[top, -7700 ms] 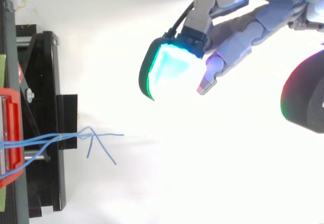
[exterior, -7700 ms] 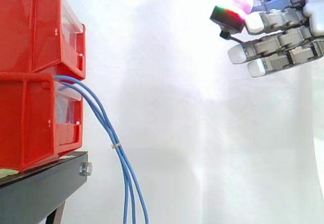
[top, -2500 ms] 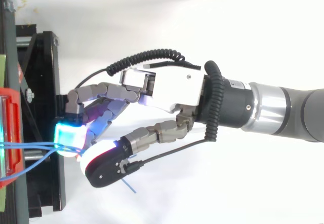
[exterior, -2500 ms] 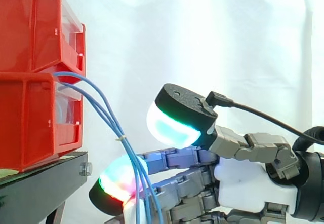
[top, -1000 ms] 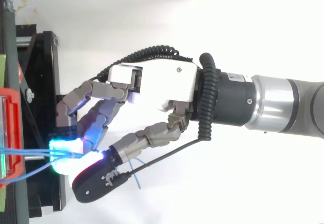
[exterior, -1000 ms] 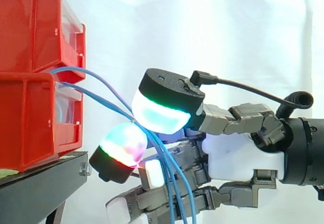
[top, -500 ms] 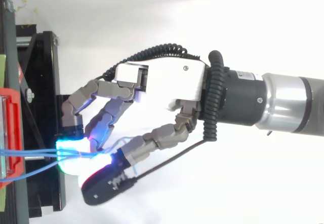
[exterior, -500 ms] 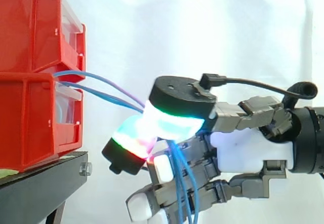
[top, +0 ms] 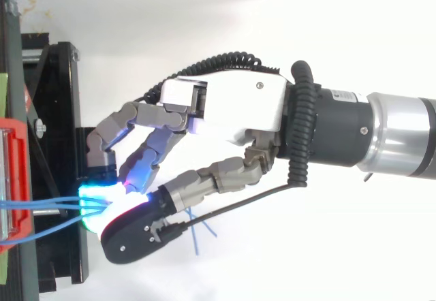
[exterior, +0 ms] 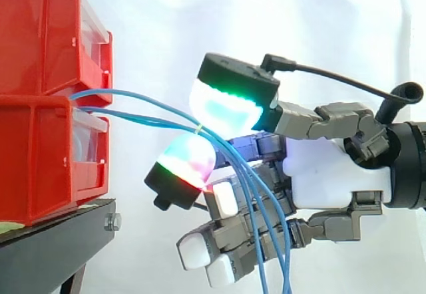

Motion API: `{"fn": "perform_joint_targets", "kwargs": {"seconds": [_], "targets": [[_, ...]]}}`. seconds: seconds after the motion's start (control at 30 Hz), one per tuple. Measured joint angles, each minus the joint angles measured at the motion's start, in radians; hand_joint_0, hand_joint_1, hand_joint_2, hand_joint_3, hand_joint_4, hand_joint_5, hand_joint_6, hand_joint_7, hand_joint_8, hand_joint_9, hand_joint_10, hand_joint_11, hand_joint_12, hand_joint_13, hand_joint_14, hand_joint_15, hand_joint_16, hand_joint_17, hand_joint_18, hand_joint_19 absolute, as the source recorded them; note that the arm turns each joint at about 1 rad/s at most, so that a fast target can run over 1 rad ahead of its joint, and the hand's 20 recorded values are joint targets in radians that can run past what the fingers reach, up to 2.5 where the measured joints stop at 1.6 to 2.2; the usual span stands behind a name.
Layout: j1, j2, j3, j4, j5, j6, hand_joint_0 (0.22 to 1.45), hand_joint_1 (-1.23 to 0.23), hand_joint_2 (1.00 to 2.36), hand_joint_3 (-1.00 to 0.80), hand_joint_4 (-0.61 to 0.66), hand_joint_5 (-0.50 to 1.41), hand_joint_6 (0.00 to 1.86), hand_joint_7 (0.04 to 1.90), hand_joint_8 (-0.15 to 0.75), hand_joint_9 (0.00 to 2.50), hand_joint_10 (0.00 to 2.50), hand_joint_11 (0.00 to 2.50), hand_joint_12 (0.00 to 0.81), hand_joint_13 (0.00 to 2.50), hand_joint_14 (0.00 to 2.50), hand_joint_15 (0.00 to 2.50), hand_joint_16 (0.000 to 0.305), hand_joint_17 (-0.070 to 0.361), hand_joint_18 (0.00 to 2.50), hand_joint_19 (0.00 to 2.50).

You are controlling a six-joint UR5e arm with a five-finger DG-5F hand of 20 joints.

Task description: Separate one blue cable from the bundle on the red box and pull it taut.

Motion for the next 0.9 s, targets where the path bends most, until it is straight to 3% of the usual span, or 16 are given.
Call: {"fn": "perform_joint_targets", "kwargs": {"seconds": [0.13, 0.23, 0.33, 0.47, 0.63, 0.73, 0.8, 0.9], "targets": [[-0.002, 0.000, 0.000, 0.000, 0.000, 0.000, 0.59, -0.74, 1.02, -0.12, 0.02, -0.12, 0.88, 0.98, 0.236, 1.10, 0.02, 0.55, 0.343, 0.83, 0.02, 0.42, 0.047, 0.106, 0.71, 0.46], [-0.002, 0.000, 0.000, -0.001, 0.000, 0.000, 0.63, -0.80, 1.02, -0.07, -0.09, -0.14, 0.93, 0.90, 0.219, 1.05, 0.02, 0.56, 0.325, 0.81, 0.02, 0.43, 0.044, 0.098, 0.68, 0.47], [-0.002, 0.000, 0.001, -0.001, 0.000, -0.001, 0.68, -0.89, 1.02, -0.18, -0.15, -0.16, 0.95, 0.89, 0.185, 1.01, 0.02, 0.57, 0.305, 0.79, 0.02, 0.42, 0.039, 0.089, 0.67, 0.45], [-0.003, 0.001, 0.003, -0.001, 0.000, -0.001, 0.76, -0.90, 1.00, -0.46, -0.20, -0.16, 0.95, 0.83, 0.171, 1.00, 0.02, 0.56, 0.297, 0.78, 0.02, 0.39, 0.038, 0.085, 0.71, 0.43], [-0.006, 0.001, 0.008, -0.001, -0.002, -0.002, 0.74, -0.90, 1.00, -0.50, -0.19, -0.15, 0.94, 0.90, 0.177, 1.06, 0.02, 0.56, 0.295, 0.81, 0.02, 0.39, 0.037, 0.084, 0.72, 0.43], [-0.008, 0.001, 0.009, -0.003, -0.007, -0.002, 0.69, -0.88, 1.00, -0.50, -0.12, -0.14, 0.93, 0.89, 0.176, 1.08, 0.02, 0.56, 0.292, 0.82, 0.02, 0.40, 0.036, 0.082, 0.73, 0.45], [-0.008, 0.001, 0.009, -0.006, -0.010, -0.002, 0.61, -0.85, 1.00, -0.50, -0.01, -0.12, 0.92, 0.86, 0.178, 1.12, 0.02, 0.56, 0.293, 0.83, 0.02, 0.41, 0.037, 0.083, 0.73, 0.47], [-0.008, 0.002, 0.010, -0.009, -0.012, -0.002, 0.54, -0.77, 1.00, -0.50, 0.02, -0.12, 0.91, 0.82, 0.187, 1.14, 0.02, 0.56, 0.309, 0.84, 0.02, 0.42, 0.041, 0.091, 0.74, 0.48]]}}
